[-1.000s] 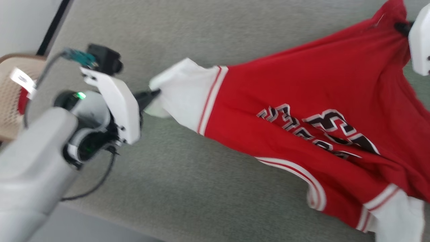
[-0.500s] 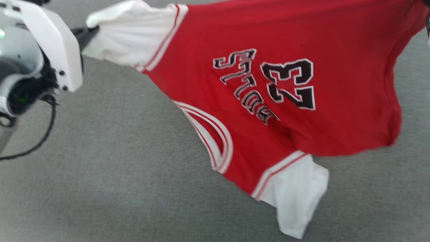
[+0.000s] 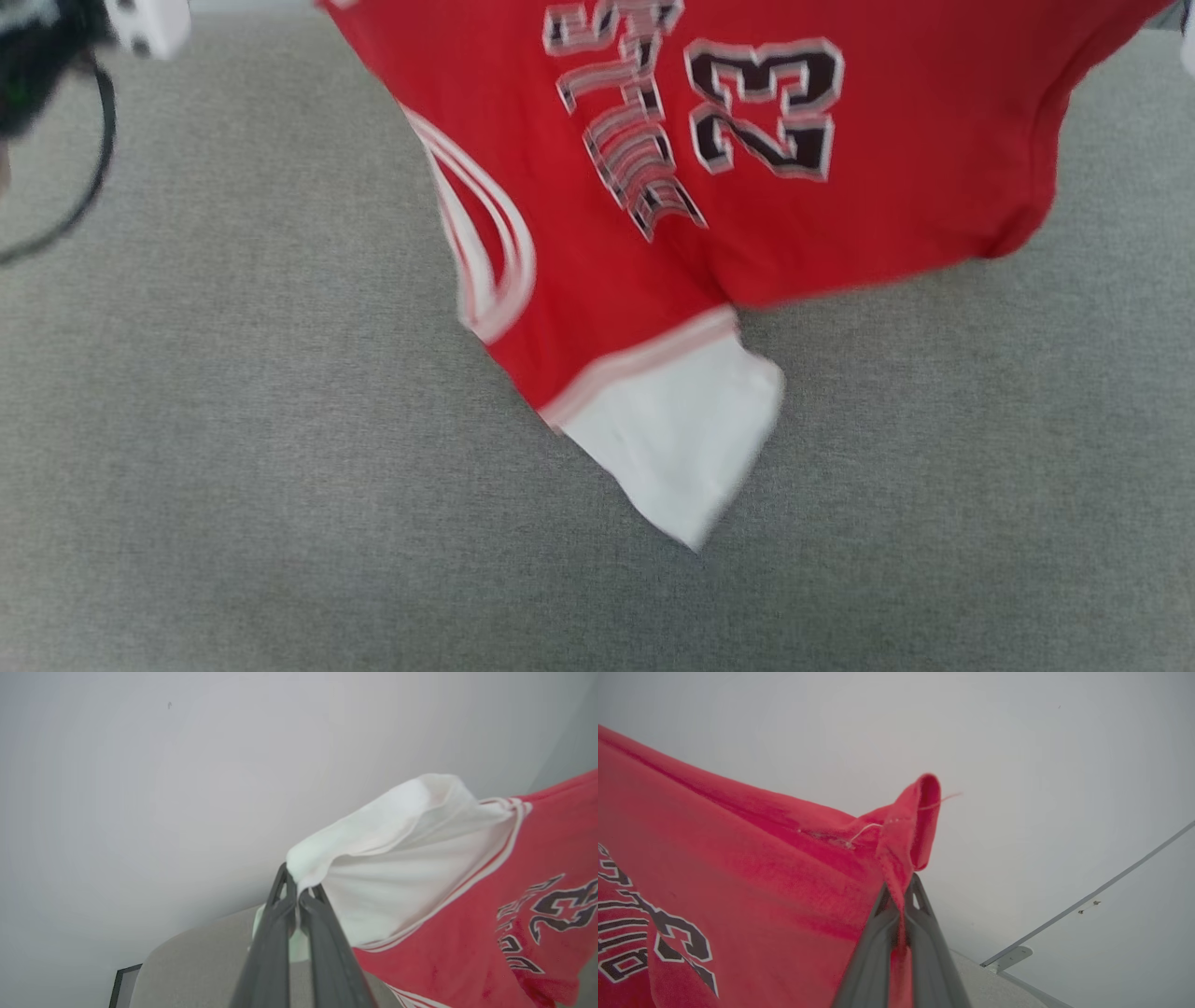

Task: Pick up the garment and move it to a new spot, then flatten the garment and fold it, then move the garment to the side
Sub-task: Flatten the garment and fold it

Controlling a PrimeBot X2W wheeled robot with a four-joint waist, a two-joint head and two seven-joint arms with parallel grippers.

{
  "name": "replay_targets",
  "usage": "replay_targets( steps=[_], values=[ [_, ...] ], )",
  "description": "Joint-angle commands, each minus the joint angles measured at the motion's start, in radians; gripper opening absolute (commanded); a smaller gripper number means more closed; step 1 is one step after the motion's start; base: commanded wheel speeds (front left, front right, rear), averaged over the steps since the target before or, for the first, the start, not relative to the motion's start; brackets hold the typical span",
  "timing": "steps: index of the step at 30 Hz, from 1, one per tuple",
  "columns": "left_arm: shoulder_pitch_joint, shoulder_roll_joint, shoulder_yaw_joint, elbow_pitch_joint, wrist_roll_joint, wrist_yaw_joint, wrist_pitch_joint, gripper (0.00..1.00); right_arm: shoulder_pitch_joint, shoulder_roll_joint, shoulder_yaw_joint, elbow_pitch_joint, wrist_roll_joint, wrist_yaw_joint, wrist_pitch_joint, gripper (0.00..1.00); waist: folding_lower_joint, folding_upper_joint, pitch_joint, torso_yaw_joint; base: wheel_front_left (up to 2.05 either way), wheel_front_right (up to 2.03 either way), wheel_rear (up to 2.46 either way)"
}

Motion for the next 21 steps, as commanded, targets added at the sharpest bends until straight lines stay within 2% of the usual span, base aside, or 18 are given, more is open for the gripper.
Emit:
replay_targets(
  steps=[1,5,10,13,18,21],
  values=[
    [-0.059,-0.022,0.004,0.045,0.043,-0.008,-0.056,0.00,-0.032,0.019,-0.010,0.032,-0.050,-0.005,-0.041,0.00,0.0000,0.0000,0.016,-0.006,0.00,0.00,0.00],
    [-0.181,-0.079,0.016,0.173,0.138,-0.016,-0.241,0.00,-0.117,0.097,-0.053,0.140,-0.174,-0.005,-0.183,0.00,0.0000,0.0000,0.045,-0.012,0.00,0.00,0.00],
    [-0.316,-0.135,0.014,0.306,0.265,-0.008,-0.508,0.00,-0.225,0.183,-0.135,0.277,-0.377,-0.005,-0.458,0.00,0.0000,0.0000,0.067,-0.010,0.00,0.00,0.00],
    [-0.355,-0.164,0.017,0.351,0.304,-0.020,-0.659,0.00,-0.254,0.215,-0.159,0.344,-0.474,-0.005,-0.590,0.00,0.0000,0.0000,0.068,-0.004,0.00,0.00,0.00],
    [-0.277,-0.181,-0.033,0.406,0.296,-0.121,-0.694,0.00,-0.203,0.230,-0.106,0.468,-0.484,-0.005,-0.616,0.00,0.0000,0.0000,0.054,0.006,0.00,0.00,0.00],
    [-0.228,-0.173,-0.053,0.422,0.279,-0.144,-0.678,0.00,-0.169,0.228,-0.073,0.497,-0.448,-0.005,-0.603,0.00,0.0000,0.0000,0.049,0.010,0.00,0.00,0.00]
  ],
)
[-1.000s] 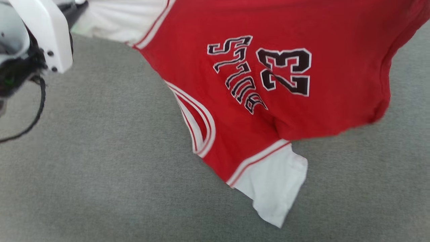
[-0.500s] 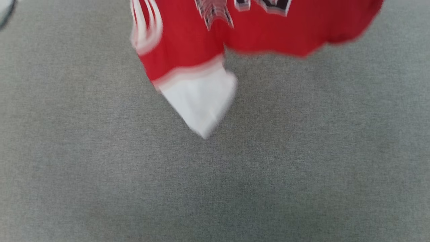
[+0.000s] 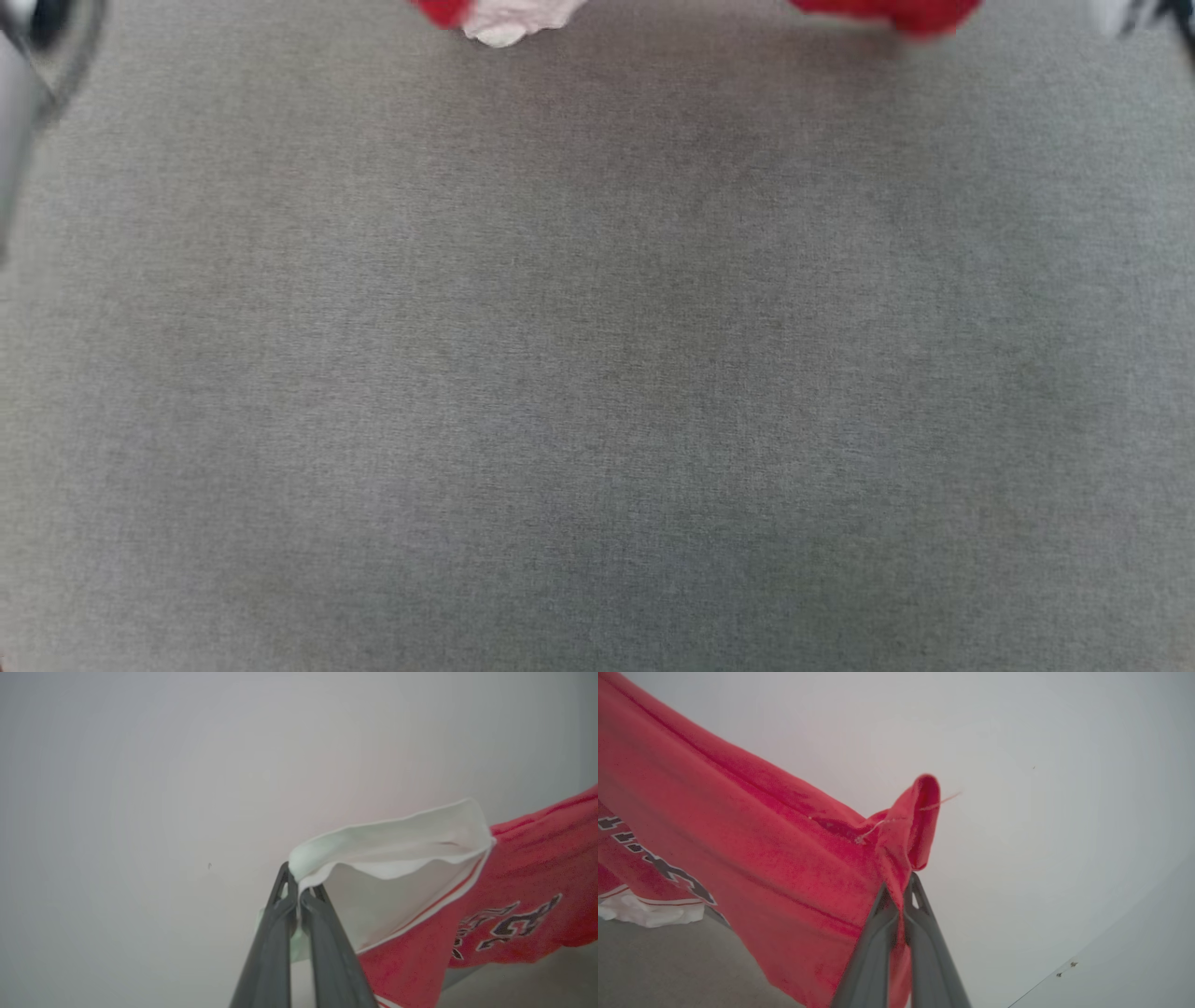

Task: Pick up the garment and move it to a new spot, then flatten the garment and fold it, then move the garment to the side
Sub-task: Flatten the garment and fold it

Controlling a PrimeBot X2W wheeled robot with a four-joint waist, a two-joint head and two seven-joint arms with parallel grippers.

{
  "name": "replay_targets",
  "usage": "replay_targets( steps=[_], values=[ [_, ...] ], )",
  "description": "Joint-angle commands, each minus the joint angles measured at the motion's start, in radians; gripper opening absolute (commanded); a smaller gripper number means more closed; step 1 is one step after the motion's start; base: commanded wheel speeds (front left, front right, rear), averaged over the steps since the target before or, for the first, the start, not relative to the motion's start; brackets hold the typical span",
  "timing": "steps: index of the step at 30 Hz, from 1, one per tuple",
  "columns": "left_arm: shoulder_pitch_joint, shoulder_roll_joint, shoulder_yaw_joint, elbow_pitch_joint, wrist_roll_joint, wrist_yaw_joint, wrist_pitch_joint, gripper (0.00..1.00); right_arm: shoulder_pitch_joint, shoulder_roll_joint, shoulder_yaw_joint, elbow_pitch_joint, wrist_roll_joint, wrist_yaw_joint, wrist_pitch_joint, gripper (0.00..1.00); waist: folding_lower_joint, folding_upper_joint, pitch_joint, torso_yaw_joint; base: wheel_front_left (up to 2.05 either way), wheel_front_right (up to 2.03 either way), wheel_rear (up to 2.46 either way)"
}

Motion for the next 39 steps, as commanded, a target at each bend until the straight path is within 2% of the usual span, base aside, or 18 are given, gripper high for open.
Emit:
replay_targets(
  steps=[1,3,7,15,20,28,33,39],
  values=[
    [0.032,0.008,-0.007,0.004,-0.016,-0.007,0.011,0.00,0.029,-0.005,0.006,0.015,0.024,-0.005,0.013,0.00,0.0000,0.0000,-0.005,0.004,0.00,0.00,0.00],
    [0.101,0.007,-0.033,0.004,-0.040,-0.019,0.046,0.00,0.079,-0.011,0.049,0.022,0.076,-0.005,0.030,0.00,0.0000,0.0000,-0.011,0.009,0.00,0.00,0.00],
    [0.272,0.037,-0.081,-0.048,-0.150,-0.034,0.181,0.00,0.223,-0.041,0.130,-0.007,0.245,-0.005,0.112,0.00,0.0000,0.0000,-0.026,0.021,0.00,0.00,0.00],
    [0.532,0.134,-0.116,-0.283,-0.374,-0.032,0.425,0.00,0.458,-0.145,0.211,-0.216,0.471,-0.005,0.266,0.00,0.0000,0.0000,-0.048,0.033,0.00,0.00,0.00],
    [0.683,0.218,-0.128,-0.496,-0.473,0.043,0.528,0.00,0.592,-0.206,0.198,-0.351,0.546,-0.005,0.339,0.00,0.0000,0.0000,-0.058,0.034,0.00,0.00,0.00],
    [0.895,0.346,-0.164,-0.810,-0.560,0.225,0.627,0.00,0.816,-0.284,0.168,-0.565,0.623,-0.005,0.447,0.00,0.0000,0.0000,-0.062,0.026,0.00,0.00,0.00],
    [1.002,0.384,-0.195,-0.929,-0.610,0.305,0.658,0.00,0.942,-0.329,0.150,-0.683,0.661,-0.004,0.514,0.00,0.0000,0.0000,-0.060,0.020,0.00,0.00,0.00],
    [1.079,0.399,-0.223,-0.987,-0.656,0.361,0.678,0.00,1.069,-0.375,0.136,-0.789,0.717,-0.004,0.602,0.00,0.0000,0.0000,-0.063,0.016,0.00,0.00,0.00]
  ],
)
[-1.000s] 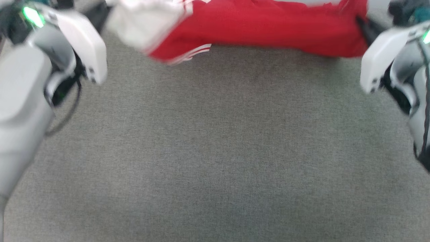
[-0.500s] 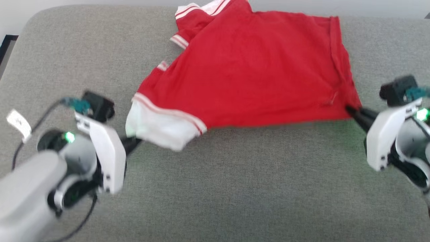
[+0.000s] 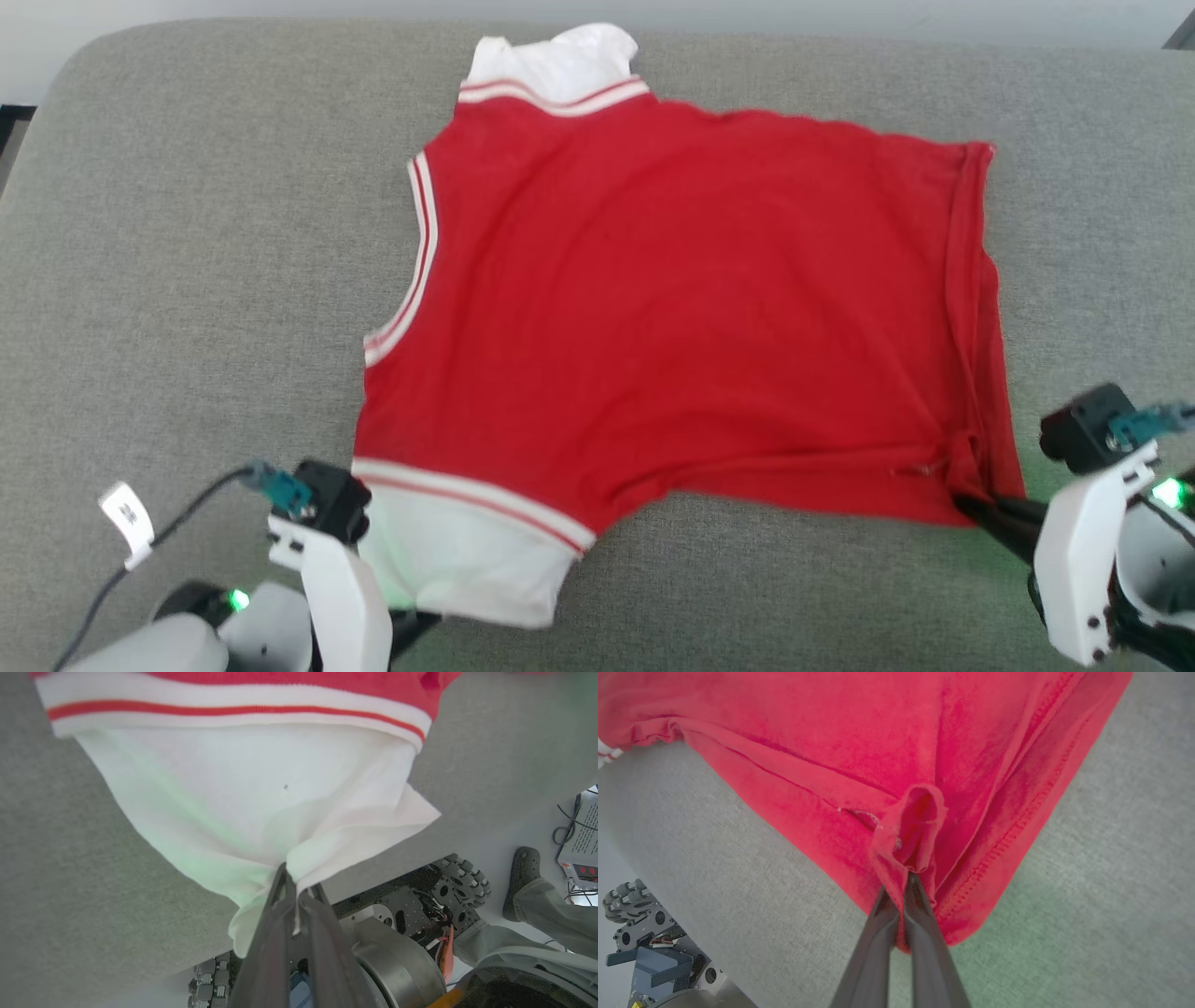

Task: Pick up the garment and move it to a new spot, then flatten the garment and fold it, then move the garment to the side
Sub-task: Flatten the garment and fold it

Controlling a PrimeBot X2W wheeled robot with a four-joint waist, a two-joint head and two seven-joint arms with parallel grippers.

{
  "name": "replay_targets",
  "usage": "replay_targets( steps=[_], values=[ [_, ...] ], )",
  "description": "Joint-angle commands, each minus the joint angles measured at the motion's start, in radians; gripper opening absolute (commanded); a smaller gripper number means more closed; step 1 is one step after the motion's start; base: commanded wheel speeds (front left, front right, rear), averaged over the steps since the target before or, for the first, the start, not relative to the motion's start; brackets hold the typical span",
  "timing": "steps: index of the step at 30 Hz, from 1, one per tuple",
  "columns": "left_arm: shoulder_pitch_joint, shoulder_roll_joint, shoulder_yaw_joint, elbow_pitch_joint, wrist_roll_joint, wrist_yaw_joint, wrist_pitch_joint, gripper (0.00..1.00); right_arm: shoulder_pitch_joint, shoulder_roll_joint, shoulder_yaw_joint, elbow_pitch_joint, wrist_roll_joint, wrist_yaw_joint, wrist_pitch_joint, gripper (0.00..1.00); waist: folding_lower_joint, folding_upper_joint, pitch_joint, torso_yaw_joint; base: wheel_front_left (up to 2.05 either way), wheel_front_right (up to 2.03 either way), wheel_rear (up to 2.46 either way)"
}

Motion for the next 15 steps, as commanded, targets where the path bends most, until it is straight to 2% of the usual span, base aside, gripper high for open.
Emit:
replay_targets(
  steps=[1,7,15],
  values=[
    [0.021,0.004,-0.004,-0.011,-0.019,0.013,0.006,0.00,0.028,-0.003,-0.012,-0.017,0.010,-0.002,0.011,0.00,0.0000,0.0000,-0.001,-0.001,0.00,0.00,0.00],
    [0.039,0.028,-0.001,-0.043,-0.028,0.038,0.009,0.00,0.097,0.015,-0.071,-0.056,0.011,-0.002,0.013,0.00,0.0000,0.0000,-0.010,-0.005,0.00,0.00,0.00],
    [-0.045,0.119,0.072,-0.117,0.013,0.064,0.002,0.00,0.140,0.062,-0.211,-0.125,-0.019,-0.002,-0.001,0.00,0.0000,0.0000,-0.025,-0.013,0.00,0.00,0.00]
  ],
)
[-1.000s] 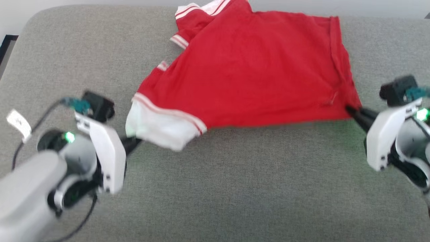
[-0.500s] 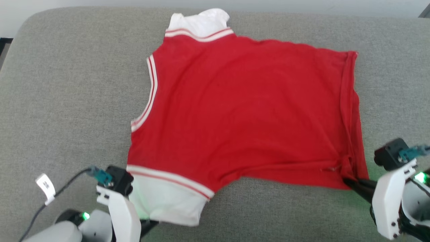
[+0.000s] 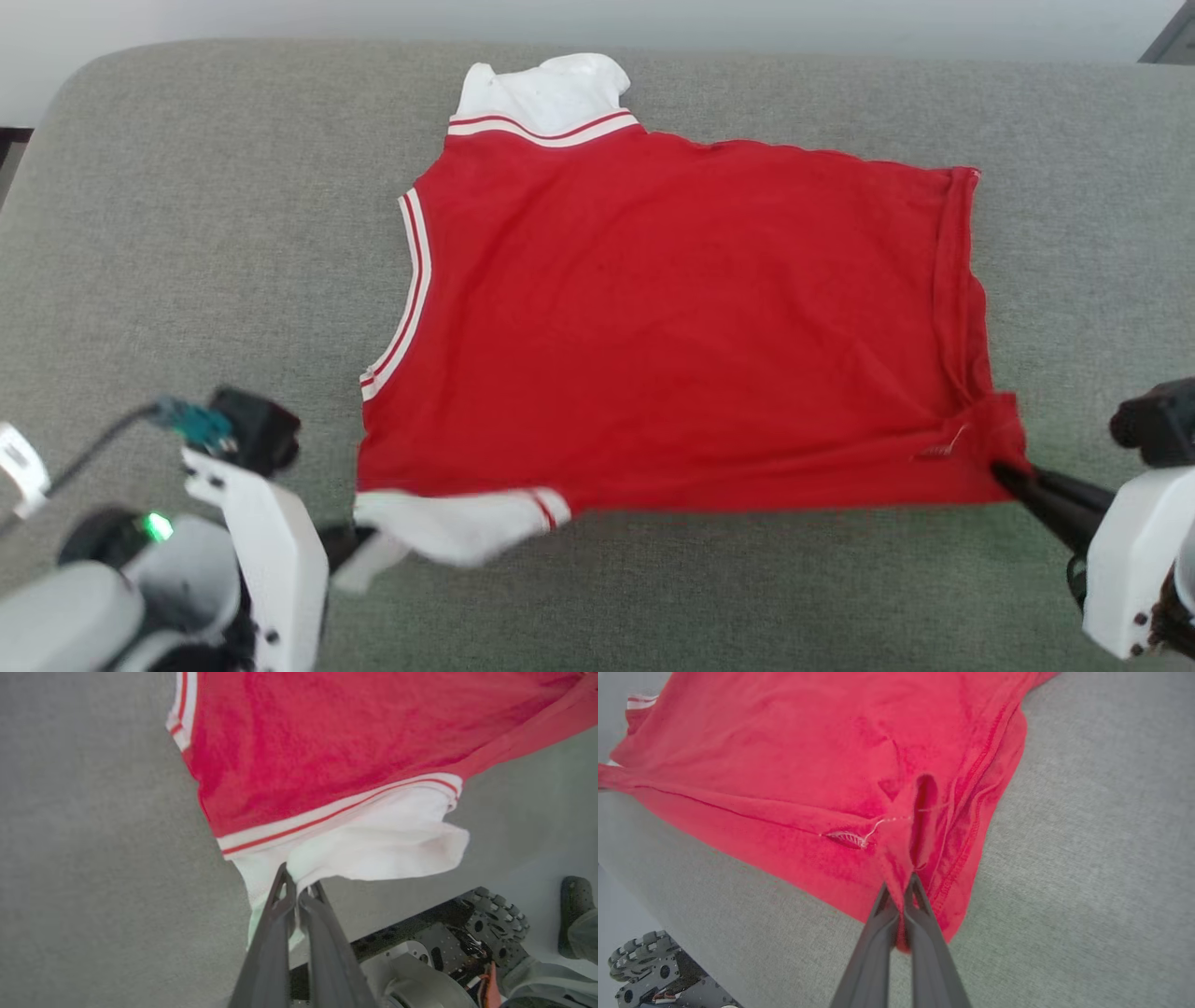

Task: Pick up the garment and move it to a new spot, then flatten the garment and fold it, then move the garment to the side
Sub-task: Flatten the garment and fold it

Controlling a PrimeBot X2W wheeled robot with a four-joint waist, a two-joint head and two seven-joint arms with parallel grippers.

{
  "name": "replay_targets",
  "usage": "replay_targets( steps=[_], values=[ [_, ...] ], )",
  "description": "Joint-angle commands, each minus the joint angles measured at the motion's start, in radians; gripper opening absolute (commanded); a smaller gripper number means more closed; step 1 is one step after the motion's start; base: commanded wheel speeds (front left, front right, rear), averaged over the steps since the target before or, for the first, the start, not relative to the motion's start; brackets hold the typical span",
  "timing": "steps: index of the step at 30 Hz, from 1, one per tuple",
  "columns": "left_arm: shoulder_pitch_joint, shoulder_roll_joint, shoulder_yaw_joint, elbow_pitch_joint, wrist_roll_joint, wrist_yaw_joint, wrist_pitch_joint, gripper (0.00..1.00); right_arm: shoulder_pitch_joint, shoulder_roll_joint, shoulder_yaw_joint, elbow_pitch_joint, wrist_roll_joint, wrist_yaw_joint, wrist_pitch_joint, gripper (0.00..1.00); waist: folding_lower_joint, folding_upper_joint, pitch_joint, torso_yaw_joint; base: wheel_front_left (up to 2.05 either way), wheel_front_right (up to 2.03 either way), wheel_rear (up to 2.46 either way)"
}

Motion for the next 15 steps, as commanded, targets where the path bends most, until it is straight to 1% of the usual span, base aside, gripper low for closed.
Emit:
replay_targets(
  steps=[1,3,5,7,9,12,15],
  values=[
    [-0.035,0.016,0.016,-0.012,0.028,-0.003,0.001,0.00,0.003,0.016,-0.025,-0.011,-0.010,-0.002,0.002,0.00,0.0001,0.0000,0.000,-0.003,0.00,0.00,0.00],
    [-0.076,0.030,0.036,-0.013,0.049,-0.013,0.006,0.00,-0.016,0.031,-0.056,-0.024,-0.031,-0.002,0.003,0.00,0.0001,0.0000,0.002,-0.006,0.00,0.00,0.00],
    [-0.129,0.036,0.049,0.001,0.090,-0.034,0.012,0.00,-0.045,0.050,-0.078,-0.030,-0.052,-0.002,0.006,0.00,0.0001,0.0000,0.008,-0.011,0.00,0.00,0.00],
    [-0.180,0.021,0.059,0.030,0.110,-0.062,0.023,0.00,-0.080,0.074,-0.096,-0.022,-0.076,-0.002,0.008,0.00,0.0001,0.0000,0.018,-0.015,0.00,0.00,0.00],
    [-0.241,0.009,0.066,0.073,0.152,-0.093,0.035,0.00,-0.125,0.100,-0.100,-0.008,-0.101,-0.002,0.014,0.00,0.0001,0.0000,0.030,-0.022,0.00,0.00,0.00],
    [-0.330,-0.039,0.063,0.163,0.203,-0.156,0.045,0.00,-0.200,0.133,-0.095,0.035,-0.135,-0.002,0.017,0.00,0.0001,0.0000,0.053,-0.027,0.00,0.00,0.00],
    [-0.401,-0.106,0.050,0.283,0.233,-0.218,0.044,0.00,-0.277,0.167,-0.074,0.096,-0.168,-0.002,0.007,0.00,0.0001,0.0000,0.075,-0.035,0.00,0.00,0.00]
  ],
)
